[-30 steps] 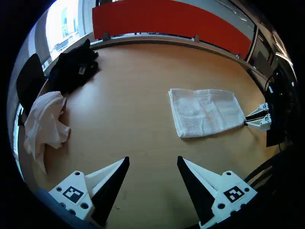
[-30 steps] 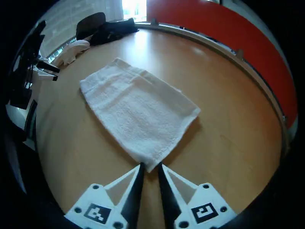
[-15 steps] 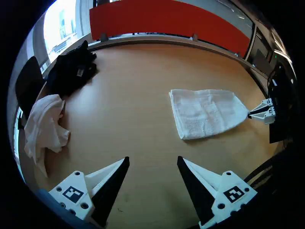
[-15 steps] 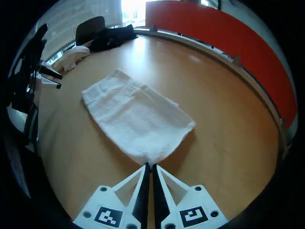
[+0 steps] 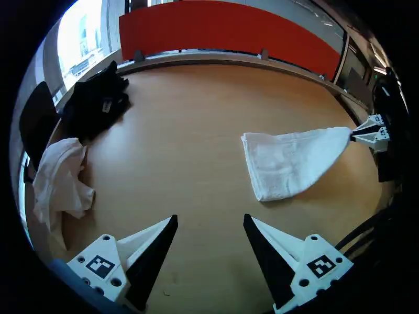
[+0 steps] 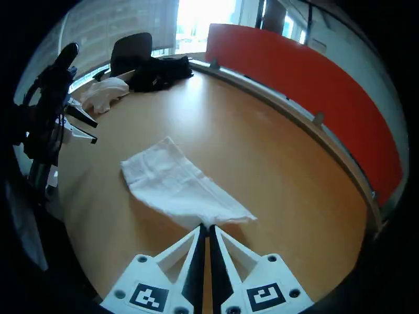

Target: Fold towel

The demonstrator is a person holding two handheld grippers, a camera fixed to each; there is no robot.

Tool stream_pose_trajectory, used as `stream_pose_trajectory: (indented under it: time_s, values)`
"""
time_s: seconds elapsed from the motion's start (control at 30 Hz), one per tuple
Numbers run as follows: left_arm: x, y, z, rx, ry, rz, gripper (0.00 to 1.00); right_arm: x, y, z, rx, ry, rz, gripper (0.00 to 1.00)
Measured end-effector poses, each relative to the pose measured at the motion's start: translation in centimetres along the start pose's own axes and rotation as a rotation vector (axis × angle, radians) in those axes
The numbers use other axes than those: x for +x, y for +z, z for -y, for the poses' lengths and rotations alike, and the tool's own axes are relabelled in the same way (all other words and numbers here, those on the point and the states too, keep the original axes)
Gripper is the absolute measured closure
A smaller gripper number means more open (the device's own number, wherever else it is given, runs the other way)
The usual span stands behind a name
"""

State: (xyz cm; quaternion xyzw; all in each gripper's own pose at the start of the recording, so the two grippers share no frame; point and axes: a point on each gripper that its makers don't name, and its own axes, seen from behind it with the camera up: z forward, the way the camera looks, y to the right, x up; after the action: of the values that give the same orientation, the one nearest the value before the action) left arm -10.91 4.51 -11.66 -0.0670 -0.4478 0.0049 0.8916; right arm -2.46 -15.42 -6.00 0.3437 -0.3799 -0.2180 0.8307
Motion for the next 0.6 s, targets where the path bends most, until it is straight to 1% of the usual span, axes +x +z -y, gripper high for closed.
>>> stream_pose_trajectory:
  time_s: [0.27,0.6]
  values:
    - [0.8,0.0,-0.4,-0.010,0.006,-0.012,0.07,0.6,-1.8,-1.3,-0.026,-0.038,-0.001,0.95]
    - [1.0,-0.2,-0.6,-0.012,0.007,-0.019,0.07,0.8,-3.4,-2.7,-0.053,-0.063,-0.003,0.95]
